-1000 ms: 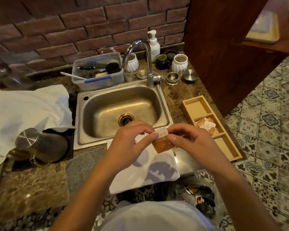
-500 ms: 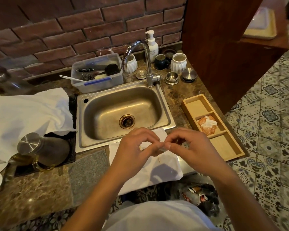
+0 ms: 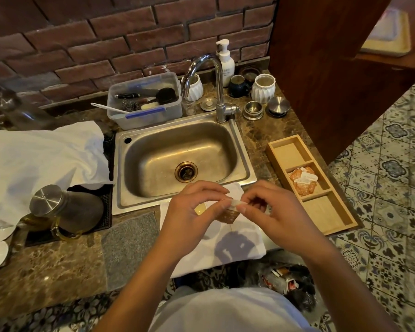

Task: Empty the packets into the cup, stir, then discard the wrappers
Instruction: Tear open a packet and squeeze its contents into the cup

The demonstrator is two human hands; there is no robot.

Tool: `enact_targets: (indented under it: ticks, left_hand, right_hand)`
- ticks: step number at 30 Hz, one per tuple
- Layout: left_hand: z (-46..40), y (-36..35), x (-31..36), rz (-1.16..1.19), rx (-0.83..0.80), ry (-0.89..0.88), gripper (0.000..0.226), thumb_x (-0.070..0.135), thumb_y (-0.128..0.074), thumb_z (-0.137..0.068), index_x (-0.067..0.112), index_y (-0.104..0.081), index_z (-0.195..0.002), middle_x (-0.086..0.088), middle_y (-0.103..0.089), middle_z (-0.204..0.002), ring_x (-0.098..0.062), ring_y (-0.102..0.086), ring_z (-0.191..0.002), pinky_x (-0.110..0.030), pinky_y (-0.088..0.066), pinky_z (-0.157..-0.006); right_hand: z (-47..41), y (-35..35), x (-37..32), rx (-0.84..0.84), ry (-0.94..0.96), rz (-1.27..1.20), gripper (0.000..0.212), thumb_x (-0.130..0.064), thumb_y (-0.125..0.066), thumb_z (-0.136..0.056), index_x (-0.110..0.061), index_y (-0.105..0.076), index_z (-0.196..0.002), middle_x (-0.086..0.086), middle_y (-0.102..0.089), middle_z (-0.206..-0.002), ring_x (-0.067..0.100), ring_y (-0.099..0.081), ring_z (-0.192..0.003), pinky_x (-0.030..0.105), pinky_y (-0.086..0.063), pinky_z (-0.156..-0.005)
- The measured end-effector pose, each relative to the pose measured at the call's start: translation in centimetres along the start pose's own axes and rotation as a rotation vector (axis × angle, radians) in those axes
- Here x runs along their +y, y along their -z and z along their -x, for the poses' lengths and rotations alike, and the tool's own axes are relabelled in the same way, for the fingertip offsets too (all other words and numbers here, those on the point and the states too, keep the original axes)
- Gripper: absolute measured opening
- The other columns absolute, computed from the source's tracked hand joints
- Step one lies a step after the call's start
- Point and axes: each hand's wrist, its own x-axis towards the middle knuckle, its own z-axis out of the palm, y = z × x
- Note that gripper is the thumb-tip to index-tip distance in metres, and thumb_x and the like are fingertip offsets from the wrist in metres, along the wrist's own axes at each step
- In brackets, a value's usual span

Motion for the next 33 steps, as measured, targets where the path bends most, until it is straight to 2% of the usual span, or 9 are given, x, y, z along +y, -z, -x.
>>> enact_targets:
  ticks: [3, 6, 9, 15, 19, 24, 26, 29, 33]
  left_hand:
    - [-0.1, 0.0, -0.4, -0.15, 0.029, -0.041, 0.01, 0.029, -0.074, -0.09, 0.026, -0.082, -0.095, 0.016, -0.071, -0.106, -0.013, -0.062, -0.11, -0.026, -0.046, -0.096]
    - [-0.1, -0.3, -0.6, -0.307, 0.095, -0.129, 0.015, 0.033, -0.07, -0.09, 0.025, -0.081, -0.096, 0.012, -0.071, -0.103, -0.009, -0.06, -0.106, -0.019, -0.043, -0.092]
    - [-0.3, -0.7, -0.5, -0.358, 0.105, -0.182, 0.019, 0.035, -0.066, -0.092, 0.023, -0.08, -0.096, 0.01, -0.072, -0.102, -0.01, -0.061, -0.103, -0.019, -0.043, -0.091]
    - [-0.1, -0.8, -0.3, 0.057, 0.074, 0.011, 0.011, 0.027, -0.073, -0.088, 0.02, -0.081, -0.092, 0.009, -0.074, -0.102, -0.018, -0.066, -0.107, -0.026, -0.047, -0.096]
    - [0.2, -0.9, -0.3, 0.218, 0.092, 0.076, 0.009, 0.026, -0.076, -0.086, 0.025, -0.08, -0.095, 0.007, -0.074, -0.105, -0.018, -0.069, -0.102, -0.035, -0.053, -0.093]
    - [0.5, -1.0, -0.1, 0.304, 0.056, 0.131, 0.012, 0.027, -0.069, -0.088, 0.019, -0.076, -0.092, 0.003, -0.073, -0.103, -0.013, -0.068, -0.096, -0.029, -0.053, -0.084]
    - [0.6, -1.0, 0.1, 0.295, 0.013, 0.149, 0.015, 0.031, -0.068, -0.087, 0.019, -0.076, -0.091, 0.002, -0.073, -0.099, -0.014, -0.068, -0.091, -0.031, -0.056, -0.08]
    - [0.7, -1.0, 0.1, 0.293, -0.051, 0.183, 0.013, 0.023, -0.066, -0.091, 0.013, -0.075, -0.093, -0.007, -0.073, -0.089, -0.019, -0.066, -0.078, -0.035, -0.056, -0.069]
    - [0.6, -1.0, 0.1, 0.284, -0.061, 0.151, 0.018, 0.026, -0.066, -0.091, 0.01, -0.074, -0.092, -0.007, -0.073, -0.093, -0.033, -0.065, -0.082, -0.03, -0.056, -0.066]
  right_hand:
    - [-0.1, 0.2, 0.0, 0.015, 0.046, 0.062, 0.011, -0.035, -0.067, -0.095, -0.026, -0.072, -0.097, -0.015, -0.061, -0.093, 0.008, -0.06, -0.085, 0.029, -0.052, -0.069]
    - [-0.1, 0.1, -0.4, -0.005, 0.084, -0.013, 0.01, -0.032, -0.069, -0.092, -0.024, -0.074, -0.096, -0.013, -0.064, -0.093, 0.014, -0.062, -0.086, 0.03, -0.053, -0.068]
    - [-0.2, 0.0, -0.2, 0.001, 0.089, -0.034, 0.004, -0.026, -0.072, -0.093, -0.023, -0.075, -0.095, -0.013, -0.066, -0.088, 0.014, -0.062, -0.082, 0.03, -0.051, -0.066]
    - [-0.2, 0.0, 0.2, 0.076, 0.03, -0.039, 0.004, -0.026, -0.071, -0.094, -0.024, -0.073, -0.094, -0.013, -0.066, -0.086, 0.013, -0.061, -0.08, 0.023, -0.047, -0.066]
    - [-0.3, 0.5, 0.0, 0.079, -0.048, -0.295, 0.006, -0.025, -0.072, -0.09, -0.023, -0.076, -0.093, -0.007, -0.072, -0.086, 0.018, -0.066, -0.08, 0.039, -0.054, -0.071]
    - [-0.5, 1.0, 0.1, -0.085, -0.027, -0.258, 0.005, -0.024, -0.074, -0.092, -0.026, -0.075, -0.096, -0.003, -0.07, -0.091, 0.023, -0.065, -0.082, 0.05, -0.052, -0.073]
    - [-0.7, 1.1, -0.2, -0.102, -0.021, -0.271, 0.009, -0.022, -0.073, -0.093, -0.026, -0.074, -0.101, -0.003, -0.071, -0.093, 0.023, -0.065, -0.084, 0.048, -0.053, -0.074]
    - [-1.1, 1.4, -0.6, -0.108, -0.013, -0.274, 0.011, -0.019, -0.073, -0.092, -0.023, -0.074, -0.102, -0.004, -0.071, -0.091, 0.021, -0.065, -0.083, 0.043, -0.054, -0.073]
    - [-1.1, 1.3, -0.8, -0.116, -0.014, -0.266, 0.006, -0.019, -0.075, -0.091, -0.023, -0.074, -0.094, -0.003, -0.071, -0.084, 0.016, -0.063, -0.075, 0.031, -0.052, -0.066]
